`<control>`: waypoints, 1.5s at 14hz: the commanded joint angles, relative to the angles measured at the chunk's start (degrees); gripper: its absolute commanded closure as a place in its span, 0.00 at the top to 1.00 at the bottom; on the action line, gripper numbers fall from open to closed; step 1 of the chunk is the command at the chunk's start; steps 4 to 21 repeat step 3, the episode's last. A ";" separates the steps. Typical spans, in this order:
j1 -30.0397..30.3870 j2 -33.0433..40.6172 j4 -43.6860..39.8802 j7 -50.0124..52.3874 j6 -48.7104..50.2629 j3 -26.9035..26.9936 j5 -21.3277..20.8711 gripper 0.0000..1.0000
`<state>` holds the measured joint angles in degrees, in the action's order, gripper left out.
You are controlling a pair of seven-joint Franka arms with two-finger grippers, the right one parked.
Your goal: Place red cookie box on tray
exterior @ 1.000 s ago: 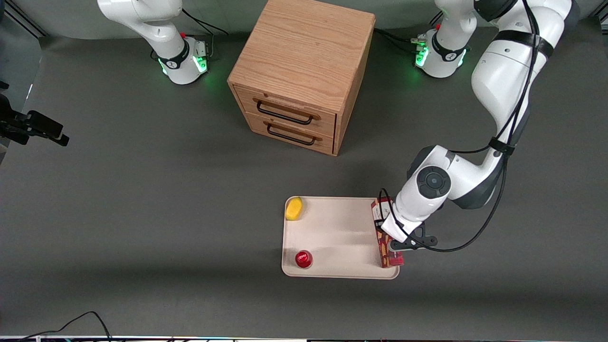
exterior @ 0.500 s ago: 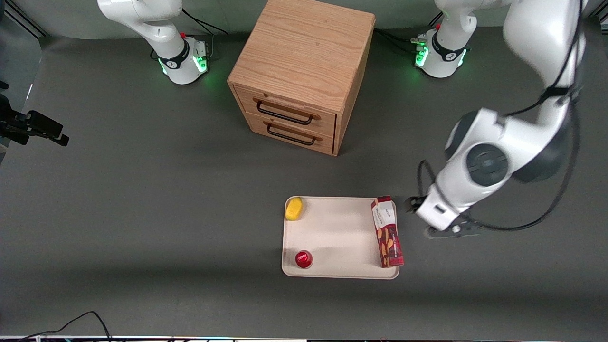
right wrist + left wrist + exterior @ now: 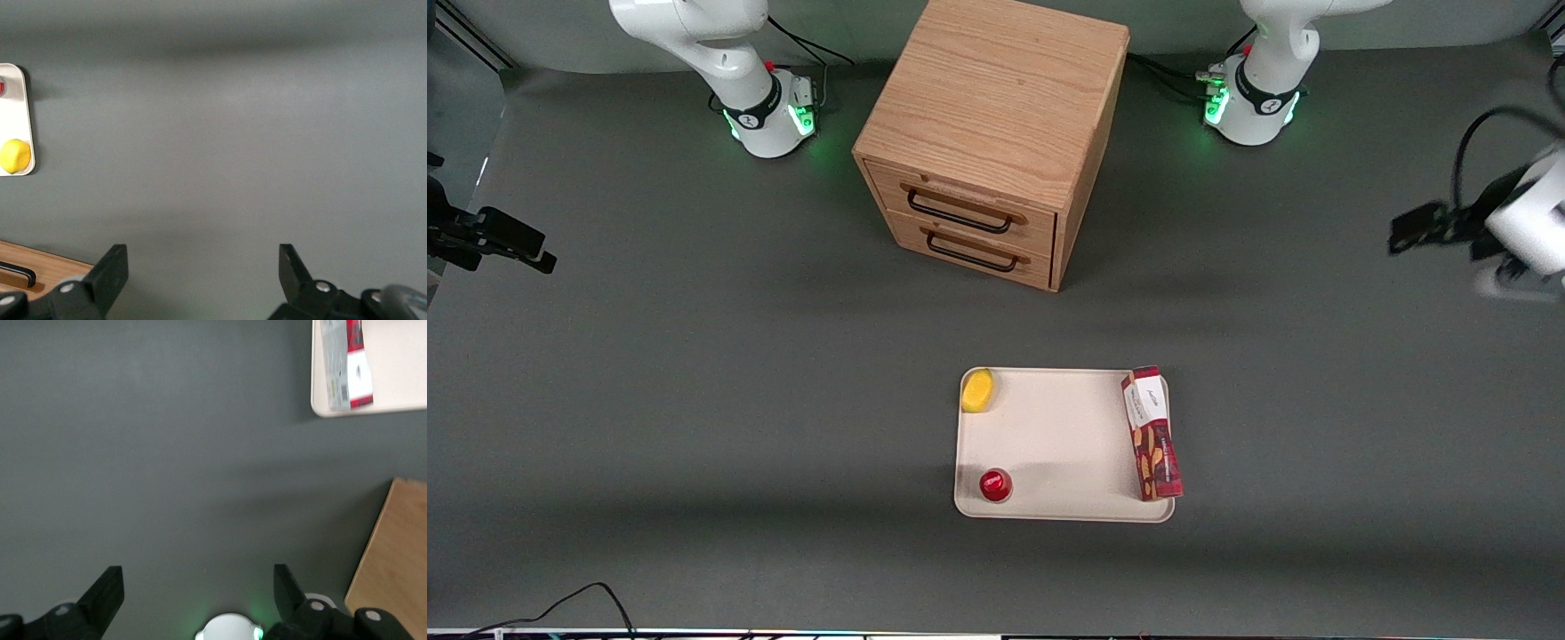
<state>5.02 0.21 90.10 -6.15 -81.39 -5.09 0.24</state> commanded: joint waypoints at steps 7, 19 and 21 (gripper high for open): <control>-0.80 1.99 0.52 -2.56 2.46 0.60 0.55 1.00; -0.80 1.99 0.52 -2.56 2.46 0.60 0.55 1.00; -0.80 1.99 0.52 -2.56 2.46 0.60 0.55 1.00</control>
